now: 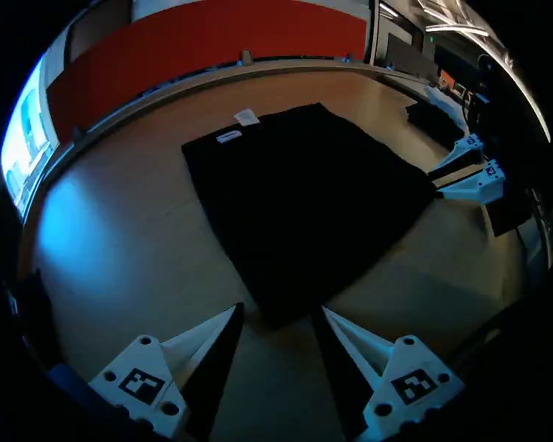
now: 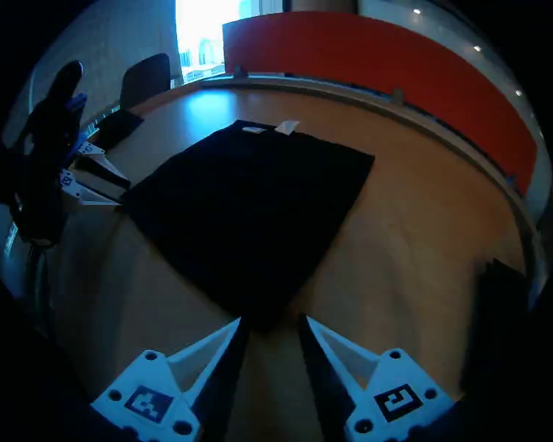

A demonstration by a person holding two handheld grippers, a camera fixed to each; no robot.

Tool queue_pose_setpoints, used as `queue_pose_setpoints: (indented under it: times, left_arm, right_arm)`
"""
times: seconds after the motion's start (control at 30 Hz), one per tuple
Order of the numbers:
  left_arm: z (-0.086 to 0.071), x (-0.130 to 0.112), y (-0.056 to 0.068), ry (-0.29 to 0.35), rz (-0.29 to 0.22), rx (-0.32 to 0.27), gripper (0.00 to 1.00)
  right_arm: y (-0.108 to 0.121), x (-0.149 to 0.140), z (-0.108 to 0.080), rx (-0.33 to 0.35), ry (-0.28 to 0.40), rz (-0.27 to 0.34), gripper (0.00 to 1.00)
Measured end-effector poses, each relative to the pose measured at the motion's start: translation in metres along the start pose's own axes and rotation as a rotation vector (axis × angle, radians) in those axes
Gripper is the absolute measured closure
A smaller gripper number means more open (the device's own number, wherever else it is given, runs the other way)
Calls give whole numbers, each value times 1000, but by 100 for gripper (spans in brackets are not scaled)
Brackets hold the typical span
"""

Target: Fold towel

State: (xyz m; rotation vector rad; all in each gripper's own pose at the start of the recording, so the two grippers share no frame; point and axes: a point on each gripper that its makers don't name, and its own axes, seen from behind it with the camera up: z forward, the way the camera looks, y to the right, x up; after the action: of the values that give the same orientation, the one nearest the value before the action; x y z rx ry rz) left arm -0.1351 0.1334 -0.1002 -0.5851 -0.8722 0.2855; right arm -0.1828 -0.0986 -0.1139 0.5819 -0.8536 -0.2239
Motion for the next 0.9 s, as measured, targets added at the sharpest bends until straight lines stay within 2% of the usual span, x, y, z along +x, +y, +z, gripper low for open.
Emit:
queue_pose_setpoints:
  times: [0.23,0.47,0.53,0.9]
  left_arm:
    - [0,0,1,-5,-5,8,44]
    - [1,-1,3,-8,-6,8,50]
    - [1,-1,2,-10,-6,13,68]
    - [1,-1,2,-21,-6,25,87]
  right_arm:
    - [-2,0,1,6,0,-6,55]
    - [-5,0,3,5,0,-22,73]
    - [-6,0,3,1,-1,-27,76]
    - [-9,0,2,5,-11,-24,85]
